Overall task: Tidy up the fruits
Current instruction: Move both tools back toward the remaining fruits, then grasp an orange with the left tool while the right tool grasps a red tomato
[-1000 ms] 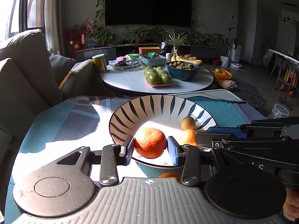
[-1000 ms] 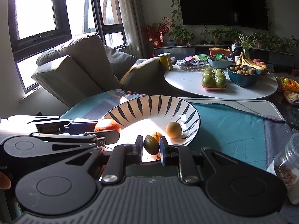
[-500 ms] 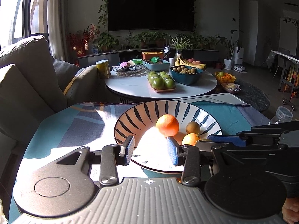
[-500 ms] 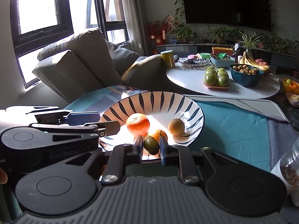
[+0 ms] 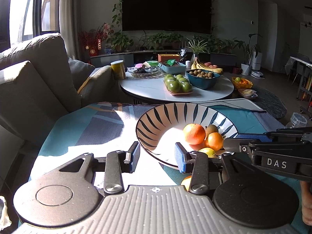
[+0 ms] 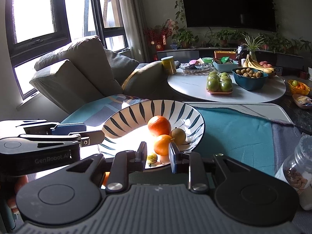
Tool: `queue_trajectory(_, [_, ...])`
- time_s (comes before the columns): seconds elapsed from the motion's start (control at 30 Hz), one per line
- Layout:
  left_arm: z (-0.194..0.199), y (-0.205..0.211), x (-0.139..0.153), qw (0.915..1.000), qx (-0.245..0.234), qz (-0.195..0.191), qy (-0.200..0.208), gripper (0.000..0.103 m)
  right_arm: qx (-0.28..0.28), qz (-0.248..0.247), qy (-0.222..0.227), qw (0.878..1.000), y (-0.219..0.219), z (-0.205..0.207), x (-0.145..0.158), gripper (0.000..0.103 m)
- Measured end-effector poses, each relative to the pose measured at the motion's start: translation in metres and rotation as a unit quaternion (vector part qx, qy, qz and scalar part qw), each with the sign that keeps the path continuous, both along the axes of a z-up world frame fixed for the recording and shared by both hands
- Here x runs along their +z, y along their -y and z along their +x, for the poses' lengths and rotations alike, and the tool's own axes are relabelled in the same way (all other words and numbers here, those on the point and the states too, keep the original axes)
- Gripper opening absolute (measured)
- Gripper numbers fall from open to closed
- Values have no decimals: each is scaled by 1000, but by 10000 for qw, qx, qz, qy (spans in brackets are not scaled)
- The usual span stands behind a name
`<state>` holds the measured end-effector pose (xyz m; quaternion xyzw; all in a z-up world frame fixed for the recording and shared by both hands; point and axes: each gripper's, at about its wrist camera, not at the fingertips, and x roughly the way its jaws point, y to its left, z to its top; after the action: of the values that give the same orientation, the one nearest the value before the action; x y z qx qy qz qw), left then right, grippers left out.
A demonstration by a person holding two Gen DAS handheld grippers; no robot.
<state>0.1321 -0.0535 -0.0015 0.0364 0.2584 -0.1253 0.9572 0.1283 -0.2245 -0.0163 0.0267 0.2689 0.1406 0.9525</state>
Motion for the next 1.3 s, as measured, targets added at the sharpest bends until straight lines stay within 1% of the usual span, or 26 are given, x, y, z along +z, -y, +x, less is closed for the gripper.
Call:
queue_trajectory(0.3, [-21, -15, 4, 9998, 153, -87, -6, 36, -29, 46, -52, 10000, 0, -16, 4, 83])
queue_trajectory(0.6, [-42, -25, 8, 9997, 200, -148, -8, 36, -28, 87, -33, 10000, -7, -34, 11, 83])
queue_trajectory(1.0, [-72, -39, 1, 9994, 247, -201, -112, 36, -25, 93, -38, 9999, -15, -59, 13, 83])
queue_trajectory(1.3, [-85, -37, -15, 9993, 111, -67, -361, 36, -36, 136, -156, 9998, -19, -74, 7, 83])
